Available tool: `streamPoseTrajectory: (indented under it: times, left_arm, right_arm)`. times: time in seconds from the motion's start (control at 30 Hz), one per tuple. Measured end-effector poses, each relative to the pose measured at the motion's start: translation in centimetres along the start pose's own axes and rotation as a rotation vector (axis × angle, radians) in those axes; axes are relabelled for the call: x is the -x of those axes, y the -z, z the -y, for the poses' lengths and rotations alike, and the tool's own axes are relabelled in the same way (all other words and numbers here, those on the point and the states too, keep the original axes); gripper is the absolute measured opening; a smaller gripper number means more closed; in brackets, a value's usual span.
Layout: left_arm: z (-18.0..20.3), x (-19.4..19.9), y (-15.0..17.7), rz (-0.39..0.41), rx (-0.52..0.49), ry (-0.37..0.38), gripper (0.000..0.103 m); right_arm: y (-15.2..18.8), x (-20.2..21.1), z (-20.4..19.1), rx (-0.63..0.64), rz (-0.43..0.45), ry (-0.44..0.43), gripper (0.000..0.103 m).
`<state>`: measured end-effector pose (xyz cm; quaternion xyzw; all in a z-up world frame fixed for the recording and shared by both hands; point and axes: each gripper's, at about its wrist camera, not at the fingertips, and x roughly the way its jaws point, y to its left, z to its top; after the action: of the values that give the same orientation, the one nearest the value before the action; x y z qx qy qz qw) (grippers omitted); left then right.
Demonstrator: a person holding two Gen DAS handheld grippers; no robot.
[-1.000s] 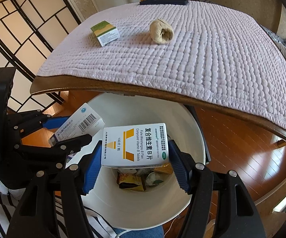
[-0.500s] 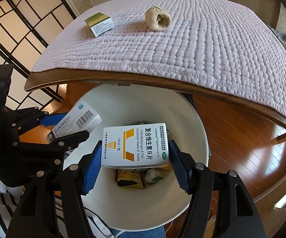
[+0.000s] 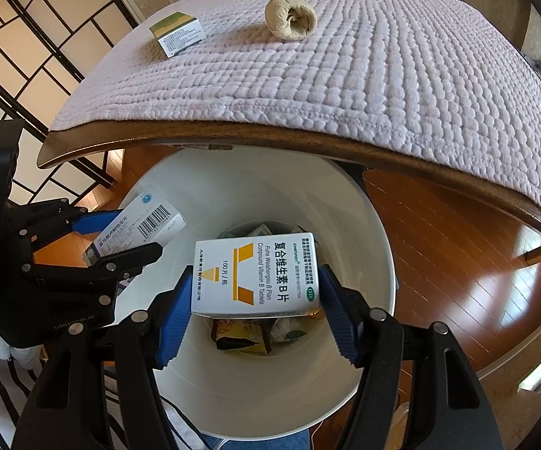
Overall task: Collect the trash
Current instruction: 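Lower the white tablet box with the left gripper while the right lowers the vitamin B box into the bin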
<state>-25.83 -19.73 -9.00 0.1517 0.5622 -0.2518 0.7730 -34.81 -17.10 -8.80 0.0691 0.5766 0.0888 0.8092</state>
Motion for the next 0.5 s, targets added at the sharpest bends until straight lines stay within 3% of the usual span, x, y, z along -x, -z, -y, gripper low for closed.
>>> streamPoseTrajectory:
  times: [0.5]
  left_arm:
    - [0.0, -2.2, 0.0, -0.015, -0.009, -0.003, 0.052]
  right_arm:
    - [0.6, -1.7, 0.9, -0.010, -0.010, -0.001, 0.064]
